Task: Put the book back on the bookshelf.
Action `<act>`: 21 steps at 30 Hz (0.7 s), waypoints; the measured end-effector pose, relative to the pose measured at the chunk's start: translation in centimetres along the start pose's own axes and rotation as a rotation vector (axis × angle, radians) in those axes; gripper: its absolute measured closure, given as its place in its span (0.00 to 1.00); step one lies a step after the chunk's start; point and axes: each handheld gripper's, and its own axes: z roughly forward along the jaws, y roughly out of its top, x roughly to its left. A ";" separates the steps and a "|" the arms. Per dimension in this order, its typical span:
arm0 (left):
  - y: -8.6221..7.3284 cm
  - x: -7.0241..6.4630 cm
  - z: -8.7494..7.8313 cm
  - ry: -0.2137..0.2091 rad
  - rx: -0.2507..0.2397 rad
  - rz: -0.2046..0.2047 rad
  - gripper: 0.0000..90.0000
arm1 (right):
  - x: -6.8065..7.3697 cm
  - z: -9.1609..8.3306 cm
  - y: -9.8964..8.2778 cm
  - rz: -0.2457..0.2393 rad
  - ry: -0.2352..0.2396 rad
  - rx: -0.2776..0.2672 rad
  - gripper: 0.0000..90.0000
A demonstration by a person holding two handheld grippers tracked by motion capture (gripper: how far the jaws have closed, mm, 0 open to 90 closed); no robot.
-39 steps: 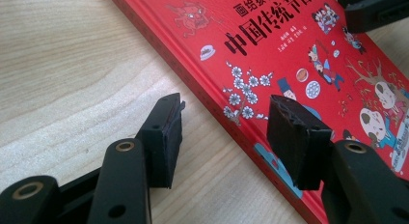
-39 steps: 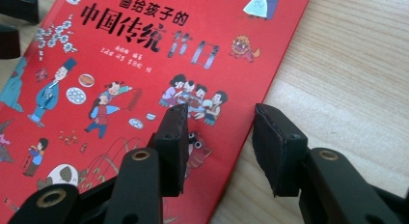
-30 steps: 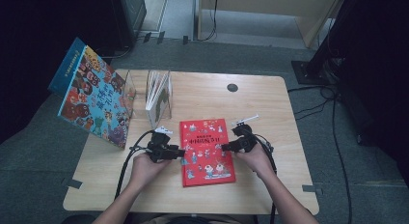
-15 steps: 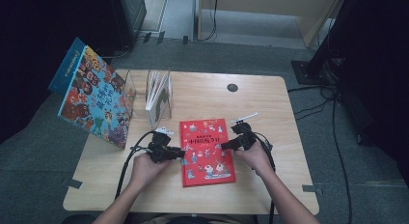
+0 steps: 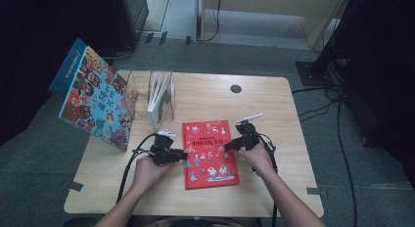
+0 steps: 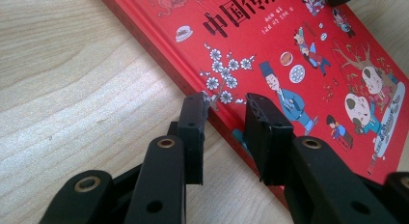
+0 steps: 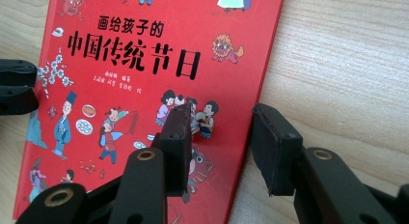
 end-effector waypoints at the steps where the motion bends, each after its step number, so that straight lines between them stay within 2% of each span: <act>1: 0.0 0.0 0.0 0.000 -0.001 0.000 0.77 | 0.0 0.0 0.1 0.000 0.002 0.001 0.67; 4: 0.0 0.1 0.0 -0.004 0.000 0.001 0.77 | 0.2 -0.3 0.3 -0.006 -0.004 0.010 0.67; 8: -0.1 0.0 0.0 -0.004 -0.001 0.007 0.75 | 0.5 -1.4 0.7 -0.019 0.019 -0.011 0.67; 12: -0.1 0.1 0.0 -0.007 -0.001 0.012 0.75 | 1.0 -2.2 0.8 -0.044 0.019 -0.014 0.67; 14: -0.1 0.2 0.0 -0.013 -0.001 0.008 0.75 | 1.5 -2.7 1.0 -0.051 0.048 -0.007 0.67; 15: -0.1 0.2 -0.1 -0.015 -0.001 0.008 0.75 | 1.7 -2.9 1.0 -0.057 0.046 -0.007 0.67; 16: -0.1 0.2 -0.1 -0.015 -0.001 0.008 0.74 | 2.0 -3.1 1.1 -0.083 0.035 -0.008 0.67; 18: -0.1 0.2 -0.1 -0.015 -0.004 0.008 0.74 | 2.5 -3.5 1.4 -0.095 0.033 -0.007 0.66; 21: -0.1 0.3 -0.1 -0.014 -0.007 0.008 0.73 | 3.0 -4.2 1.7 -0.100 0.063 -0.002 0.68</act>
